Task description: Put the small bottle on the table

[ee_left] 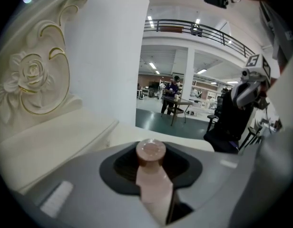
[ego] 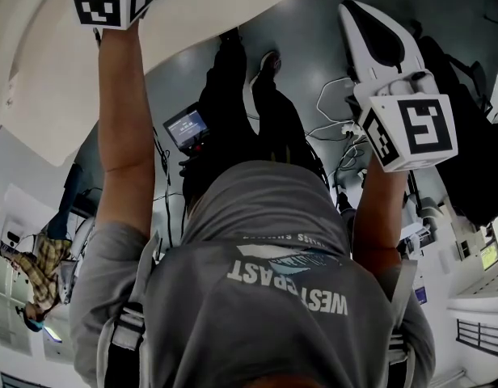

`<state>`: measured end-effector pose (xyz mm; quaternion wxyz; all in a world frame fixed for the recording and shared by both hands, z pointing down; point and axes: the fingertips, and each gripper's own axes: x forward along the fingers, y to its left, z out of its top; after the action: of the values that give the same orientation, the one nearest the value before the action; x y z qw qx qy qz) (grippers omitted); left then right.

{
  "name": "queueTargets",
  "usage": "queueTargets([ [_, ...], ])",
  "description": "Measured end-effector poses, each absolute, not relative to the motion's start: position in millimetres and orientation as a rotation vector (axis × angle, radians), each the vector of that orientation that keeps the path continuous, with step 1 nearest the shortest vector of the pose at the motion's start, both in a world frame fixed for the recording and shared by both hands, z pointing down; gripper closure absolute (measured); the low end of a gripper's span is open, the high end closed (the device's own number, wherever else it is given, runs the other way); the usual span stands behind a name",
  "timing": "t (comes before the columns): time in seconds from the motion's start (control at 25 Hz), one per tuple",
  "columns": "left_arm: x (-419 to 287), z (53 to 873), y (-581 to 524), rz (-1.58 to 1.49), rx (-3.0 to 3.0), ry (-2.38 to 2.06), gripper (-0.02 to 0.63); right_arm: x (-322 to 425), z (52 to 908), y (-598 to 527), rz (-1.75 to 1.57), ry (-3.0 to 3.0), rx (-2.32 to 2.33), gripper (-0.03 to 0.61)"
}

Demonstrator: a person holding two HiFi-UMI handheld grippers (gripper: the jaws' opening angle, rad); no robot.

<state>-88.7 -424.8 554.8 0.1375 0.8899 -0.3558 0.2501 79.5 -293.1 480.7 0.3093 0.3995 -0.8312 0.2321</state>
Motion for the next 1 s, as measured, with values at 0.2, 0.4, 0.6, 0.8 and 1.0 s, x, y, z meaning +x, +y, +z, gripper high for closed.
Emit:
queueTargets([
  [0.2,-86.2,553.7,-425.7,0.736,2.607,-1.018,0.499,77.8,478.6,-295.4,0.610,-2.198,1.053,0.569],
  [0.4,-86.6,558.5,-421.7,0.761,2.625,-1.019,0.494,76.6,478.0,-294.2,0.605,-2.201,1.056,0.568],
  [0.6,-88.4,558.8,-420.7,0.757,2.624,-1.042,0.491,78.5,472.6,-291.3,0.588,-2.214,1.076,0.568],
  [0.8,-89.9,553.0,-419.0,0.749,2.612,-1.068,0.469,80.6,465.3,-287.5,0.573,-2.215,1.072,0.568],
  [1.0,-98.6,540.6,-417.8,0.751,2.617,-1.117,0.439,78.2,453.0,-286.1,0.540,-2.235,1.084,0.568],
])
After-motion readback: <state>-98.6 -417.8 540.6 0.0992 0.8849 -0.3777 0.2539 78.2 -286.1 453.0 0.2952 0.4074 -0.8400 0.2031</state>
